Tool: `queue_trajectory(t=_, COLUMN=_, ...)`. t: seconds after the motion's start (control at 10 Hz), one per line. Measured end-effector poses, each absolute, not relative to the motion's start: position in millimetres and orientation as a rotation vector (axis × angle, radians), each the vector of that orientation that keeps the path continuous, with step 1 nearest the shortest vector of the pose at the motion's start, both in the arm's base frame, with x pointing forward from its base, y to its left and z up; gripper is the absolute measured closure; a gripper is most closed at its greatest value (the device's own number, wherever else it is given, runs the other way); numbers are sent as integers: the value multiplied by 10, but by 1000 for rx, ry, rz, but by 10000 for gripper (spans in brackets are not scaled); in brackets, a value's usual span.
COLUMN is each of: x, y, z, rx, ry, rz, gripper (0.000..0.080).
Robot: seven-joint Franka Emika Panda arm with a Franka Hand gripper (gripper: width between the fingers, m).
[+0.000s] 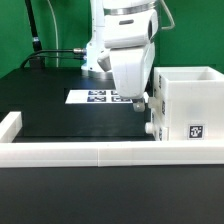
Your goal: Assemble drawer
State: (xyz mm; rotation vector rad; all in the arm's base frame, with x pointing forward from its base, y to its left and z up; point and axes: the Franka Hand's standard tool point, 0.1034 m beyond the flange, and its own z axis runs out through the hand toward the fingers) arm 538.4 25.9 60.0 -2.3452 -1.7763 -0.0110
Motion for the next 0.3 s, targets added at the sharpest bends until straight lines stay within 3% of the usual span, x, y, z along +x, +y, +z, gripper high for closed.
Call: queue_trajectory(t=0.3, x=5381, y=262, z=590, rx=-2344, ry=-1775, rz=-10, gripper=150)
